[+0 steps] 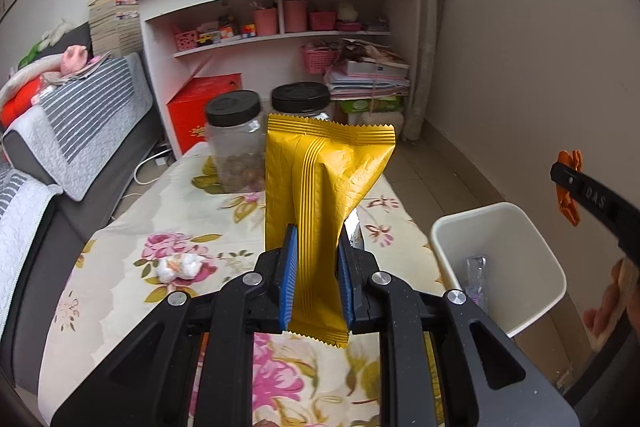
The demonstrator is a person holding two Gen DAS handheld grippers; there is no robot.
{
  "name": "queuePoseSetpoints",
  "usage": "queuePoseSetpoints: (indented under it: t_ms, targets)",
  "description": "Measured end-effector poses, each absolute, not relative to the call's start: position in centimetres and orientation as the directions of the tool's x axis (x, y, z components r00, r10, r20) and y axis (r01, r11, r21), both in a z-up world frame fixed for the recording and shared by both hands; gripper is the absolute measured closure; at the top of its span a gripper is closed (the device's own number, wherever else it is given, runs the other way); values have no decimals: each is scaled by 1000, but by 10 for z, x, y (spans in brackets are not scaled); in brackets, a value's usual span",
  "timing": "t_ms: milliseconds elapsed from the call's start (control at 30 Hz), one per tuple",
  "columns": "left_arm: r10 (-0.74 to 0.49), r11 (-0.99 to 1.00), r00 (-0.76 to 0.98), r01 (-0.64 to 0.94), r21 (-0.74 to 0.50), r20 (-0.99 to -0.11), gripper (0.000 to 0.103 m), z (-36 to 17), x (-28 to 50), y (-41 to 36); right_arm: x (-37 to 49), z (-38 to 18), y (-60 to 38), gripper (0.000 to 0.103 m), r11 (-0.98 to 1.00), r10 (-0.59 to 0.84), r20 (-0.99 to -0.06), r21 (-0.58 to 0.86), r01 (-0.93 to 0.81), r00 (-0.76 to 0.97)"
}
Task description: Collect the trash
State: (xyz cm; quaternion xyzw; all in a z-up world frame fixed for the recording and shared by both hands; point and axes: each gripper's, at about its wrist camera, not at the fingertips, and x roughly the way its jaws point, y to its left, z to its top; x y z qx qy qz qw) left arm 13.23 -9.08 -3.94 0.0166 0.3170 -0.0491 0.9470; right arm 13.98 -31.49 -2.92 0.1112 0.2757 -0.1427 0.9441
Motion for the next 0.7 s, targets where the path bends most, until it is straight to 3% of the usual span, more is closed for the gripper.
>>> queuePoseSetpoints:
  t_ms: [67, 100, 133, 400, 700]
  targets:
    - [-96, 992, 791, 123, 3, -604, 83, -39, 132, -102, 141, -29, -330, 81, 927, -218, -557, 140, 349, 802]
    - [-103, 991, 789, 132, 3, -605, 83, -39, 132, -107, 142, -30, -336, 76, 927, -216, -565, 138, 349, 796]
    - [-111, 990, 787, 141, 3, -607, 83, -39, 133, -113, 142, -30, -341, 64, 926, -220, -569, 134, 353, 792]
    - [-189, 969, 763, 246, 8, -618, 82, -40, 133, -172, 118, -22, -383, 30, 881, -316, -544, 136, 454, 777]
    - [-235, 945, 730, 327, 27, -642, 80, -47, 142, -237, 85, -17, -427, 14, 829, -396, -546, 134, 543, 739]
